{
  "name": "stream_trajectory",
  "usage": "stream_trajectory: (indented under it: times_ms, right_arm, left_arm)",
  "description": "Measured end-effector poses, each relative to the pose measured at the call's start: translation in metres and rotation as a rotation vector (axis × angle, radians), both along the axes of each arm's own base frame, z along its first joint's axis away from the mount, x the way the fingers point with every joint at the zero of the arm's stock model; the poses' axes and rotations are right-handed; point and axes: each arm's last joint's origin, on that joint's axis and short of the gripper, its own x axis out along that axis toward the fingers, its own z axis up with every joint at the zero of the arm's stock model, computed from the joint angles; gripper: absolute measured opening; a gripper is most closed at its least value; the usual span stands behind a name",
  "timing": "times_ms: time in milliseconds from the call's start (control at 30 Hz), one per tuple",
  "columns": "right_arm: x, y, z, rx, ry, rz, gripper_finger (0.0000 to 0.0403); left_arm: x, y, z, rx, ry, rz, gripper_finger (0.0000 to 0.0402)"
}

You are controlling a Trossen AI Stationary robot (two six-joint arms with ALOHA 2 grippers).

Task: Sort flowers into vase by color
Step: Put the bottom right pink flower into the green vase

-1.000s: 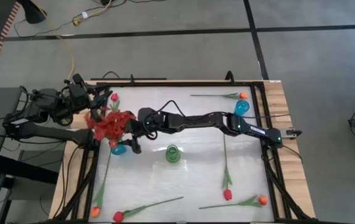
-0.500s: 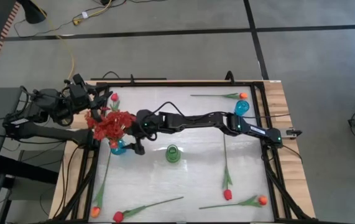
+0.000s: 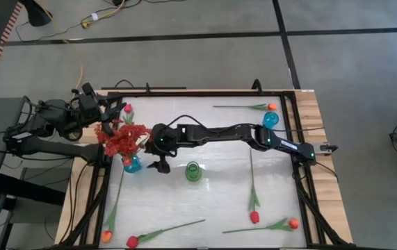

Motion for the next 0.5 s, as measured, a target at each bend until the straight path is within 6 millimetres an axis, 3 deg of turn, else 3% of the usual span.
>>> stream_trajectory:
  times_ms: [200, 500]
  right_arm:
    - [-0.02, 0.0, 0.021, -0.084, 0.093, 0.051, 0.0357]
    - [-0.048, -0.016, 0.05, -0.208, 0.23, -0.084, 0.0357]
  left_arm:
    - [0.0, 0.0, -0.001, -0.005, 0.003, 0.0, 0.0119]
    - [0.0, 0.0, -0.005, -0.038, 0.034, -0.016, 0.0119]
